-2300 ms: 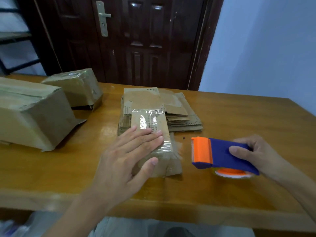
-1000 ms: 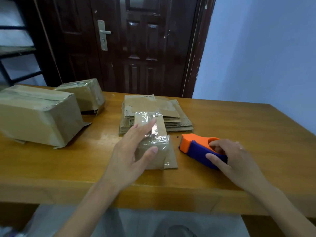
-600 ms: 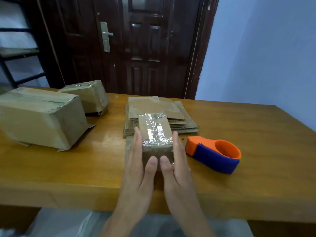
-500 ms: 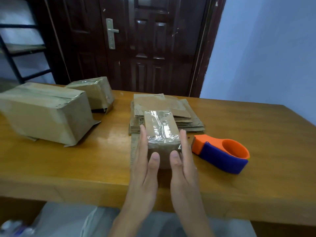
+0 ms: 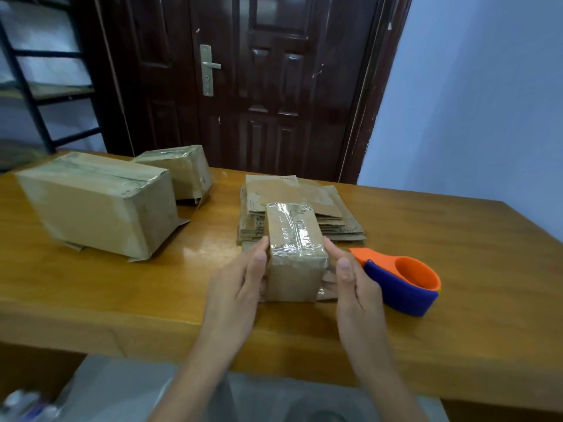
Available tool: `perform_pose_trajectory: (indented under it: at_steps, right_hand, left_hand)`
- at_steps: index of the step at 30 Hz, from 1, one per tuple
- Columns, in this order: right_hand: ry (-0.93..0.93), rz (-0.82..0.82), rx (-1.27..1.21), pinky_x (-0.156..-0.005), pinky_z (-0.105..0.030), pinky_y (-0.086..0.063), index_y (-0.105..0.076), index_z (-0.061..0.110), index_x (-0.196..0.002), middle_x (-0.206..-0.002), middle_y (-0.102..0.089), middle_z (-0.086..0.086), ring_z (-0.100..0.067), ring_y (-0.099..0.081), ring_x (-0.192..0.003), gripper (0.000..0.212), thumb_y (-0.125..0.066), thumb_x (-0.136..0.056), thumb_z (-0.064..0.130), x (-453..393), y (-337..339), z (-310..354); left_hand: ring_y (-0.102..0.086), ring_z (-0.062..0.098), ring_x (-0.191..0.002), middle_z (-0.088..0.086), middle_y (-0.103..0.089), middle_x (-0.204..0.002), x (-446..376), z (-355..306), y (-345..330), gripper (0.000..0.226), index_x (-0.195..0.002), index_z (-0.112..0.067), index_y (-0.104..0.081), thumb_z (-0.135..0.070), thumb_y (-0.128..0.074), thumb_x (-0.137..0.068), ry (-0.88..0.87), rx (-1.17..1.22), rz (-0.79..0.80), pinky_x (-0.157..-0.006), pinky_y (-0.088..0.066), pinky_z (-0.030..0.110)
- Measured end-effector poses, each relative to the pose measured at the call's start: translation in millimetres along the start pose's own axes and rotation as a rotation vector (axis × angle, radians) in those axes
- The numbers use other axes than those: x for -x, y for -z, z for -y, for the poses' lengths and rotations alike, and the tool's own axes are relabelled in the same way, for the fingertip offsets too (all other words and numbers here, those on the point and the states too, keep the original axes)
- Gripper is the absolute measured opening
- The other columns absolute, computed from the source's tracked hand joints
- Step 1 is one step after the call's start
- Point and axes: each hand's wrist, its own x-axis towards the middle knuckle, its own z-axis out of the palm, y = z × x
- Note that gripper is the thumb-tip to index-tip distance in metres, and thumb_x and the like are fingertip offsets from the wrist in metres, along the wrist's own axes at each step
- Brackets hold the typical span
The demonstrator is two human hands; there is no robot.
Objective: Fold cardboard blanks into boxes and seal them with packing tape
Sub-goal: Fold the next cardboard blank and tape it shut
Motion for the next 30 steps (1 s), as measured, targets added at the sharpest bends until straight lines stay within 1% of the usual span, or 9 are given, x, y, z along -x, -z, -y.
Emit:
perform_pose_trajectory:
  at_steps: [3, 7, 10, 13, 17, 20, 23, 26, 30]
  right_hand:
    - [0.094, 0.040, 0.174, -0.090, -0.035, -0.062, -0.060, 0.030, -0.145, -0.131, -0.069, 0.022, 0.001, -0.067, -0.117, 0.039, -0.039, -0.113, 0.037, -14, 17, -9]
    - [0.242, 0.097, 0.292, -0.085, -0.025, -0.060, -0.065, 0.026, -0.138, -0.128, -0.070, 0.020, 0.005, -0.067, -0.112, 0.035, -0.055, -0.106, 0.034, -28, 32, -19]
    - [0.323, 0.152, 0.328, -0.085, -0.021, -0.060, -0.069, 0.020, -0.132, -0.142, -0.064, 0.012, 0.005, -0.067, -0.113, 0.034, -0.060, -0.103, 0.035, -38, 36, -26]
    - [0.348, 0.175, 0.290, -0.079, -0.013, -0.056, -0.071, 0.019, -0.127, -0.143, -0.062, 0.013, 0.004, -0.068, -0.108, 0.032, -0.061, -0.101, 0.035, -44, 37, -30]
    - [0.313, 0.174, 0.262, -0.084, -0.018, -0.058, -0.069, 0.024, -0.128, -0.150, -0.057, 0.013, 0.003, -0.065, -0.117, 0.028, -0.060, -0.103, 0.035, -47, 31, -38]
    - [0.314, 0.134, 0.302, -0.098, -0.022, -0.053, -0.066, 0.027, -0.128, -0.154, -0.053, 0.015, 0.007, -0.056, -0.130, 0.026, -0.055, -0.107, 0.036, -46, 24, -45]
    - [0.298, 0.122, 0.306, -0.102, -0.023, -0.052, -0.065, 0.026, -0.131, -0.156, -0.050, 0.018, 0.005, -0.054, -0.133, 0.029, -0.051, -0.109, 0.038, -43, 21, -45]
    - [0.224, 0.131, 0.210, -0.089, -0.032, -0.061, -0.063, 0.031, -0.128, -0.156, -0.047, 0.023, 0.002, -0.057, -0.130, 0.041, -0.048, -0.103, 0.059, -38, 17, -37]
    - [0.099, 0.089, 0.132, -0.090, -0.028, -0.060, -0.052, 0.042, -0.123, -0.149, -0.046, 0.034, 0.000, -0.055, -0.131, 0.054, -0.056, -0.085, 0.081, -35, -2, -26]
  left_hand:
    - [-0.069, -0.002, -0.111, -0.023, -0.068, -0.130, -19, 1, 24, 0.045, -0.148, -0.045, -0.052, -0.048, -0.055, -0.103, -0.119, -0.107, 0.057, -0.080, -0.065, 0.029]
    - [-0.070, 0.006, -0.092, -0.026, -0.063, -0.126, -31, 4, 37, 0.046, -0.139, -0.052, -0.059, -0.053, -0.062, -0.093, -0.132, -0.211, 0.173, -0.079, -0.064, 0.033]
    - [-0.070, 0.012, -0.087, -0.025, -0.064, -0.131, -32, 7, 37, 0.050, -0.136, -0.051, -0.063, -0.053, -0.069, -0.086, -0.100, -0.136, 0.176, -0.077, -0.065, 0.036]
    - [-0.071, 0.010, -0.084, -0.024, -0.066, -0.130, -32, 7, 35, 0.052, -0.133, -0.048, -0.066, -0.045, -0.076, -0.082, -0.097, -0.094, 0.148, -0.074, -0.065, 0.034]
    - [-0.071, 0.001, -0.087, -0.020, -0.070, -0.127, -31, 7, 27, 0.052, -0.134, -0.039, -0.066, -0.047, -0.070, -0.083, -0.184, -0.196, 0.076, -0.071, -0.063, 0.021]
    - [-0.071, -0.001, -0.085, -0.007, -0.073, -0.126, -27, 13, 15, 0.049, -0.139, -0.032, -0.061, -0.043, -0.064, -0.092, -0.270, -0.352, -0.010, -0.066, -0.064, 0.024]
    - [-0.070, -0.002, -0.092, -0.005, -0.074, -0.126, -18, 14, 6, 0.049, -0.142, -0.032, -0.059, -0.046, -0.059, -0.095, -0.239, -0.316, -0.048, -0.067, -0.062, 0.018]
    - [-0.070, 0.003, -0.103, -0.016, -0.071, -0.128, -15, 9, 8, 0.048, -0.141, -0.037, -0.062, -0.054, -0.059, -0.096, -0.176, -0.177, -0.069, -0.068, -0.061, 0.021]
    - [-0.066, 0.002, -0.111, -0.017, -0.067, -0.122, -24, 2, 0, 0.063, -0.122, -0.035, -0.068, -0.082, -0.063, -0.080, -0.130, -0.174, -0.125, -0.070, -0.064, 0.029]
